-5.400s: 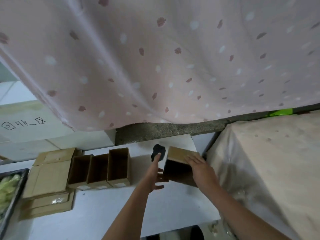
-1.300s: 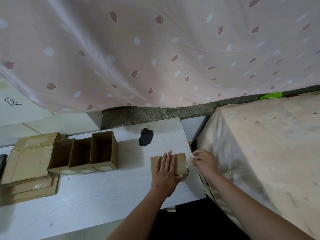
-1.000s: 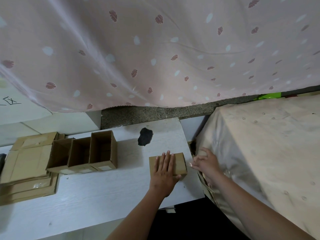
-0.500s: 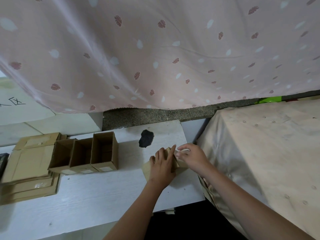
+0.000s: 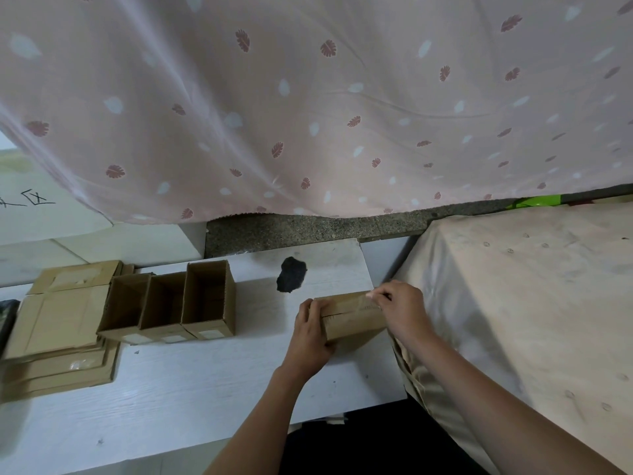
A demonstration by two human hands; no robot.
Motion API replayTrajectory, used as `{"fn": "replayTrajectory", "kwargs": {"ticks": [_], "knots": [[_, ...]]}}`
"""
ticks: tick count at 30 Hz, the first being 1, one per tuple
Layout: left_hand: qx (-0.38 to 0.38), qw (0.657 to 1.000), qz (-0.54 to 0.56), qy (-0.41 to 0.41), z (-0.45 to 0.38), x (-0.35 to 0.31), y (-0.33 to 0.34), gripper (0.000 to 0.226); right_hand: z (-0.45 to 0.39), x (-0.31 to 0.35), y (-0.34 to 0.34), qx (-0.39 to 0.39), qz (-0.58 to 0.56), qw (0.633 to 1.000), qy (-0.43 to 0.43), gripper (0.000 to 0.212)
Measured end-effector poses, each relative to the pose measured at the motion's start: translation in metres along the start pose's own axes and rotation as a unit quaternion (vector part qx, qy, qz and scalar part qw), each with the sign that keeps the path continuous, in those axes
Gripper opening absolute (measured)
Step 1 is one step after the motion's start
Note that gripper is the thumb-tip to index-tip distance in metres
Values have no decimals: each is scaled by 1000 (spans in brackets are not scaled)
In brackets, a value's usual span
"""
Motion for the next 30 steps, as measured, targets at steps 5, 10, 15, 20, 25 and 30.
{"fn": "replayTrajectory", "kwargs": {"ticks": [5, 10, 15, 20, 25, 30], "knots": [[-9, 1000, -15, -6, 4, 10, -2, 81, 8, -9, 8, 51, 14, 997, 61, 12], [7, 999, -47, -20, 9, 21, 0, 88, 16, -9, 15, 94, -107, 973, 184, 13], [17, 996, -59, -59, 11, 31, 0, 93, 8, -11, 14, 87, -66, 984, 143, 40], [11, 991, -131, -38, 12, 23, -1, 89, 5, -18, 17, 152, -101, 970, 162, 27], [58, 957, -280, 43, 1, 6, 11, 86, 5, -19, 23, 172, -87, 969, 154, 20], [73, 949, -301, 62, 1, -1, 27, 76, 4, -7, 21, 168, -46, 979, 108, 14]]}}
Point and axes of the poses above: each hand's wrist, its own z-axis away from the middle knuckle, its own y-axis out of the palm, x = y × z, the point moved 3 cm from there along -z, towards the middle knuckle, and after that the axes turned 13 degrees about -x, right-handed, at the moved point
